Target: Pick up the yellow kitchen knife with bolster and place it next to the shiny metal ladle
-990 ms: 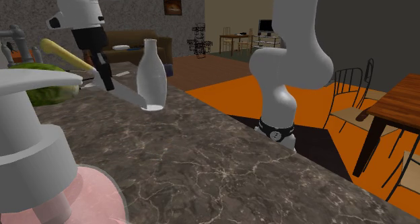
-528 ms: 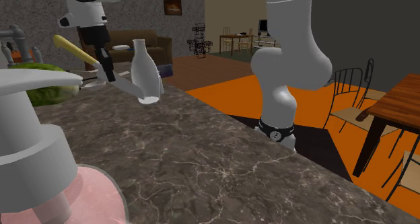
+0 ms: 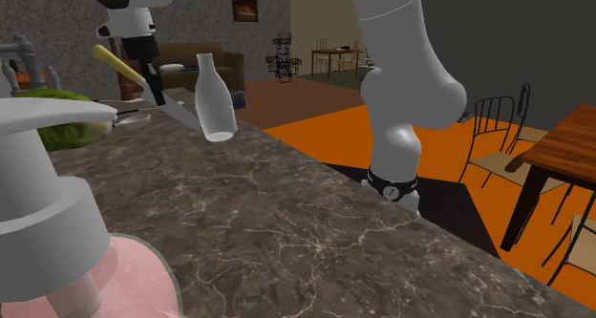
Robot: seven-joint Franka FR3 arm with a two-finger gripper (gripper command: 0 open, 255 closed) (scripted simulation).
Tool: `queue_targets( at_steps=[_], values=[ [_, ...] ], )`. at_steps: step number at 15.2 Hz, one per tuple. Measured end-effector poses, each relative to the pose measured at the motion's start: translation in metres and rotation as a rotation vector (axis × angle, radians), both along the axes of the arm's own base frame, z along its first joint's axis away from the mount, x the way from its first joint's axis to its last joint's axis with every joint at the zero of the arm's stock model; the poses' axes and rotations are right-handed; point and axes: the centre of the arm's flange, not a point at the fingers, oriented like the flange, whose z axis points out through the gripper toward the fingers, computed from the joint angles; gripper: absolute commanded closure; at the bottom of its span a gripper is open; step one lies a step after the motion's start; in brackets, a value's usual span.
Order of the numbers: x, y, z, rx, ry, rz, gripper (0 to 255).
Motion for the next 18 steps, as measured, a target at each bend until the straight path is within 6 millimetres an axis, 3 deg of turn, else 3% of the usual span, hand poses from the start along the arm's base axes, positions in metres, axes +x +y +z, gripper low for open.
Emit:
queue_targets(
  at_steps=[11,13,18],
  values=[
    [-0.108,-0.099,0.004,-0.006,0.002,-0.002,255],
    [-0.118,-0.105,-0.005,0.001,0.0,0.0,255],
    [-0.12,-0.105,-0.029,0.001,-0.001,0.002,255]
  ],
)
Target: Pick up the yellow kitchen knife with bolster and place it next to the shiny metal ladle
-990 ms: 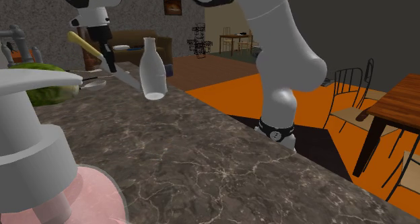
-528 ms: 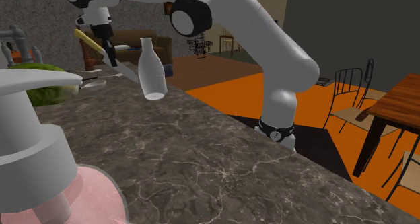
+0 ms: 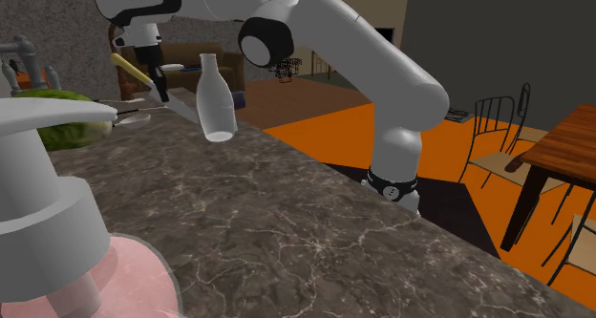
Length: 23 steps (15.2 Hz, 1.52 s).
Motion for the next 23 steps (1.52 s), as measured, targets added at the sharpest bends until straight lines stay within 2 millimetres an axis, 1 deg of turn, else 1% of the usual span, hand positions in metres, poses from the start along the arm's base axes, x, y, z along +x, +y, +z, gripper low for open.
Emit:
queue_targets(
  at_steps=[4,9,12,14,20,21,23],
  values=[
    [0.001,0.0,-0.018,-0.007,-0.002,0.004,255],
    [0.003,-0.001,-0.045,-0.004,-0.001,0.003,255],
    [0.0,0.0,-0.063,-0.002,0.0,0.001,255],
    [-0.001,-0.001,-0.071,-0.001,0.0,0.001,255],
    [-0.001,-0.001,-0.075,-0.004,0.0,0.001,255],
    [-0.001,-0.001,-0.075,-0.005,0.0,0.001,0],
    [-0.001,-0.001,-0.077,-0.002,0.0,0.0,0]
  ],
)
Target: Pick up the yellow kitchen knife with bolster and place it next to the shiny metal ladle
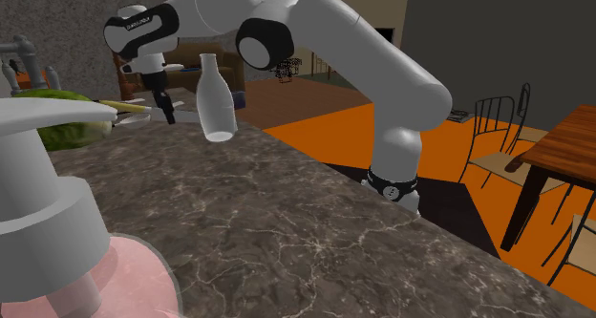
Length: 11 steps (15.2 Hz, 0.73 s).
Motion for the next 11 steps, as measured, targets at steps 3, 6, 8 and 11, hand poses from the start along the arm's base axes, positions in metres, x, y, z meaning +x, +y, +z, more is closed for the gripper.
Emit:
queue_targets(
  at_steps=[3,6,8,11],
  values=[
    [0.0,0.0,-0.001,0.001,0.0,0.0,0],
    [-0.001,-0.002,0.015,0.0,0.0,0.0,0],
    [0.0,-0.003,0.035,0.0,0.0,0.0,0],
    [0.004,-0.004,0.048,0.0,0.0,0.0,0]
  ],
)
